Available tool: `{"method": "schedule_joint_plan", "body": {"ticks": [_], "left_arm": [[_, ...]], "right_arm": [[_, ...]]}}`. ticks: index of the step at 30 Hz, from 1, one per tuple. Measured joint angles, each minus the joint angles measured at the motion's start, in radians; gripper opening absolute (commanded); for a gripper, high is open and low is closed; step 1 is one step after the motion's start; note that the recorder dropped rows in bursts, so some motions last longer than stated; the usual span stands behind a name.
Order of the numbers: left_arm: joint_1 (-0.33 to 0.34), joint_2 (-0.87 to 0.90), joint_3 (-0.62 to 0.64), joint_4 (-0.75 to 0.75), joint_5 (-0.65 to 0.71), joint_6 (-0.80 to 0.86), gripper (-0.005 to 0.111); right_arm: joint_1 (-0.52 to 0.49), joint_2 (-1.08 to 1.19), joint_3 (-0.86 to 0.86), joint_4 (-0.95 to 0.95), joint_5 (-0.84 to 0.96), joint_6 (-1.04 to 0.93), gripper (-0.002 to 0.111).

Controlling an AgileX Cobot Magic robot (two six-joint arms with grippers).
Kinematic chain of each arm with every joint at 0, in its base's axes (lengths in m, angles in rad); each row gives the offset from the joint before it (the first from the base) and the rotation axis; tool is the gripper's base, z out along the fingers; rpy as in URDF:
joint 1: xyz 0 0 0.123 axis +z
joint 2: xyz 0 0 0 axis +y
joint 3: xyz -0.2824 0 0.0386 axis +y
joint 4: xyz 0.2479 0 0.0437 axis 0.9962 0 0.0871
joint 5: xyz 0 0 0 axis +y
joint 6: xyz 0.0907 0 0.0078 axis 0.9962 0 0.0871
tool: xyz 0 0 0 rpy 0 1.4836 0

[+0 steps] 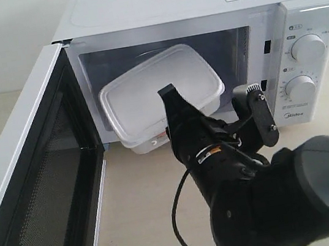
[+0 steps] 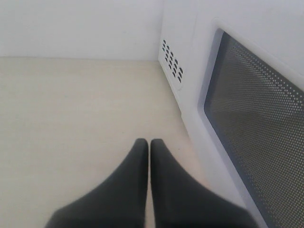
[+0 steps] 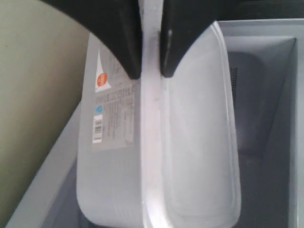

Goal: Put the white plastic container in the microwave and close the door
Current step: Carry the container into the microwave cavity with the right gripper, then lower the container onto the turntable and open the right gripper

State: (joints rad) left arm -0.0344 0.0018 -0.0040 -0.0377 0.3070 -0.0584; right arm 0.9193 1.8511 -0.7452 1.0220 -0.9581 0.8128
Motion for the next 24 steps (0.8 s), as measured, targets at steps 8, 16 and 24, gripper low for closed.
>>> {"method": "schedule_joint_plan", "body": {"ticks": [8, 16, 24], "left_arm": [[0.0, 0.0, 0.0, 0.0, 0.0, 0.0, 0.004], [0.0, 0.0, 0.0, 0.0, 0.0, 0.0, 0.004], [0.0, 0.0, 0.0, 0.0, 0.0, 0.0, 0.004]], "right_arm": [[-0.07, 0.05, -0.081, -0.045, 0.02, 0.037, 0.0], [-0.091, 0.142, -0.154, -0.051, 0.007, 0.138, 0.0], [-0.12, 0.196, -0.201, -0.07, -0.018, 0.187, 0.0]]}}
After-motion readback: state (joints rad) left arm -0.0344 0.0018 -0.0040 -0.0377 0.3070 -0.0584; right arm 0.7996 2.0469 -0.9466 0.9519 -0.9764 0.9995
